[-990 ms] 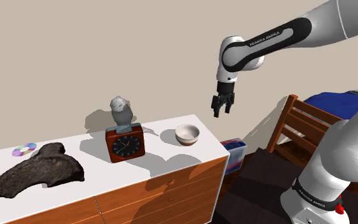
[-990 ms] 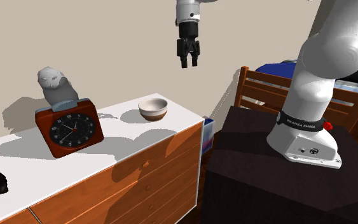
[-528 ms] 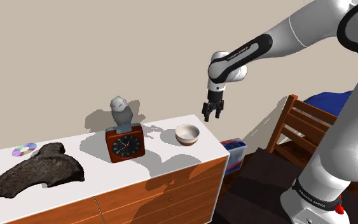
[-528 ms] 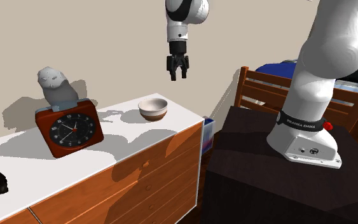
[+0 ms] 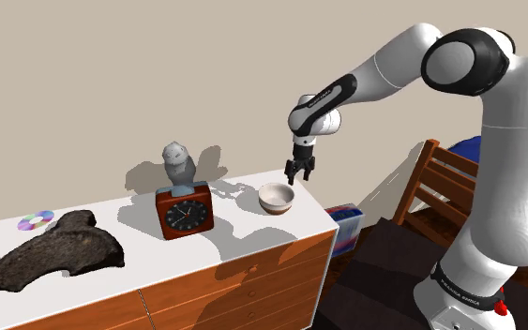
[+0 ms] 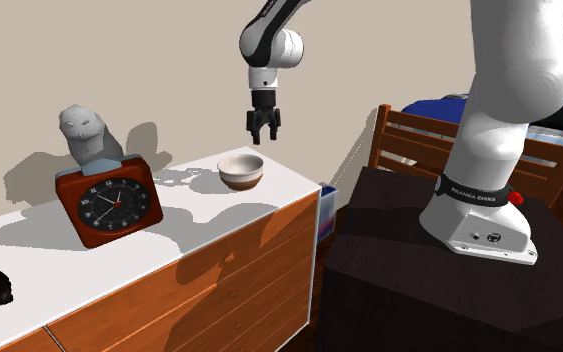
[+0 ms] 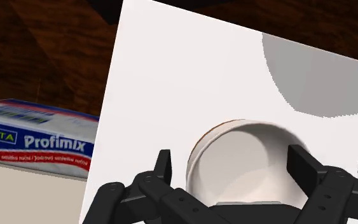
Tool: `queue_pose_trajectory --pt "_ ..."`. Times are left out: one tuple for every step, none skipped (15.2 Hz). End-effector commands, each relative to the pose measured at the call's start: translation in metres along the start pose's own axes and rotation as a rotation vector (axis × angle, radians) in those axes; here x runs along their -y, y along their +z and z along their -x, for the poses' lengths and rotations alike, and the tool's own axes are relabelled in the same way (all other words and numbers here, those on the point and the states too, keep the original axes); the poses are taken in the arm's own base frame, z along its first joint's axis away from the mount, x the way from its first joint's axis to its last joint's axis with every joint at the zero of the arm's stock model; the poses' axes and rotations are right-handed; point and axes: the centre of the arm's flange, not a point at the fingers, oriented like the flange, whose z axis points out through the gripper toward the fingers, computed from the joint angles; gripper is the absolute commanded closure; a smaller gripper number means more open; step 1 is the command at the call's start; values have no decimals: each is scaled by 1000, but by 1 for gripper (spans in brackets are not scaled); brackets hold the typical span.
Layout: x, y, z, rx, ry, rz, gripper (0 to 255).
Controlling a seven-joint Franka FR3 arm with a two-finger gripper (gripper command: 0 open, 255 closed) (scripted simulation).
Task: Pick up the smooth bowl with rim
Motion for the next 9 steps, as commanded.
queue_pose_trajectory --pt "-9 12 -19 -3 3 -5 0" --pt "-13 20 -29 -5 5 -8 0" --pt "-17 27 -40 -6 7 -11 0" --pt "-21 34 -50 -8 8 -13 0" --pt "-25 42 -60 -10 10 -16 0" --pt "-29 49 -70 -11 12 -19 0" --pt "-30 51 -73 -12 12 -19 0" --pt "-30 57 -73 -12 12 -19 0" --pt "-31 62 -74 -12 12 -19 0"
